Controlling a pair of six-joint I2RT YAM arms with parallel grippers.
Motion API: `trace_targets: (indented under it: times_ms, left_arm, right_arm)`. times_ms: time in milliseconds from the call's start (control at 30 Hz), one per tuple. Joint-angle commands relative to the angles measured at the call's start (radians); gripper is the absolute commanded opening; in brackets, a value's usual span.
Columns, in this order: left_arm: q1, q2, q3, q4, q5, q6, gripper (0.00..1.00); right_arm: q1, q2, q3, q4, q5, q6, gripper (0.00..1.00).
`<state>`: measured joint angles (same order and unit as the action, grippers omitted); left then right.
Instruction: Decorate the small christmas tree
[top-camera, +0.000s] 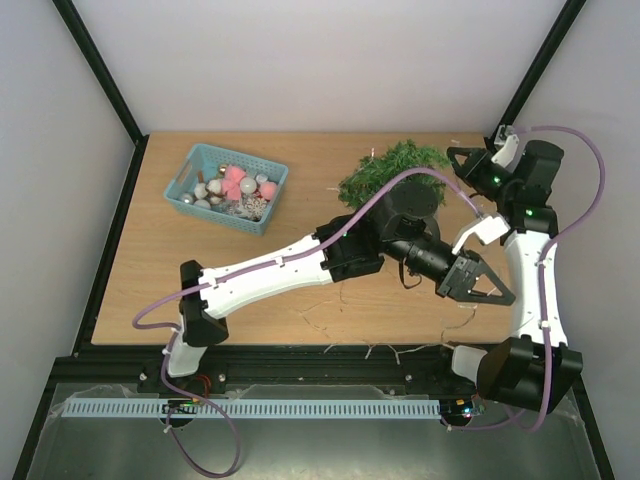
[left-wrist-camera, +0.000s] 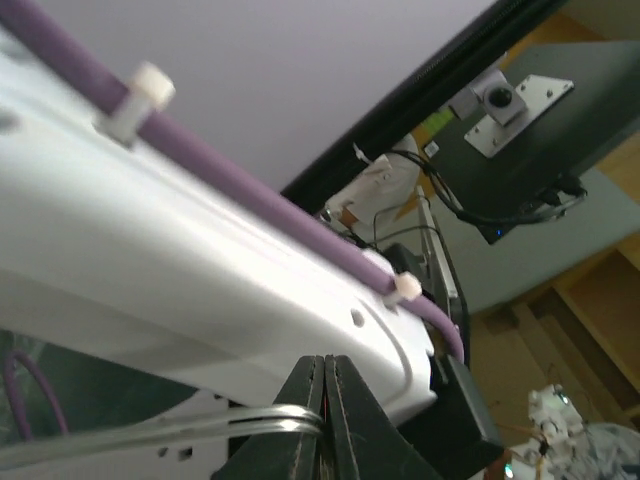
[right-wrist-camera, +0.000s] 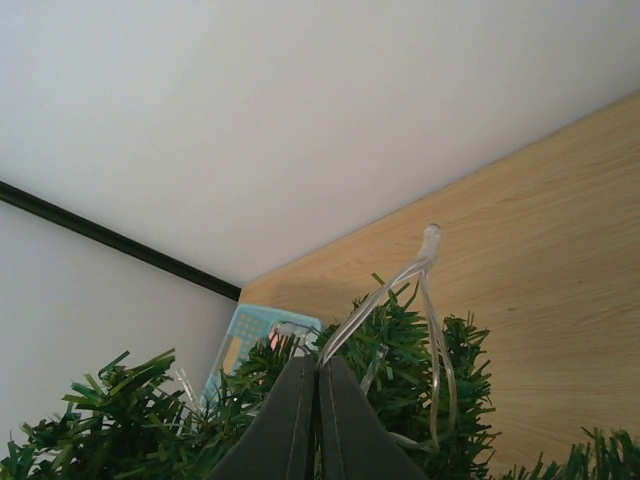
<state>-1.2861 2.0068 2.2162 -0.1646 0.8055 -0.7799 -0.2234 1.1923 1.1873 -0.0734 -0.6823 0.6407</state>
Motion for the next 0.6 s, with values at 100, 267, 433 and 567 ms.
trace_targets:
  times_ms: [100,267,433,567]
  left_arm:
    - [-0.045,-0.176,-0.216,-0.025,0.037,0.091,0.02]
    - [-0.013,-0.374,-0.500,-0.048,-0.073,0.084,0.02]
    - [0.023,-0.518,-0.704,-0.079,-0.164,0.044,0.02]
    - [0.046,-0.611,-0.836,-0.057,-0.191,0.009,0.02]
  right_arm:
    - [-0.042,0.016,-0.003,0.060,-0.037,0.025,0.01]
    - [-0.050,0.014,-0.016,0.043,-0.050,0.007,0.01]
    - [-0.050,-0.022,-0.053,-0.017,-0.036,-0.040,0.03]
    - [-0.050,-0.065,-0.090,-0.099,0.024,-0.092,0.03]
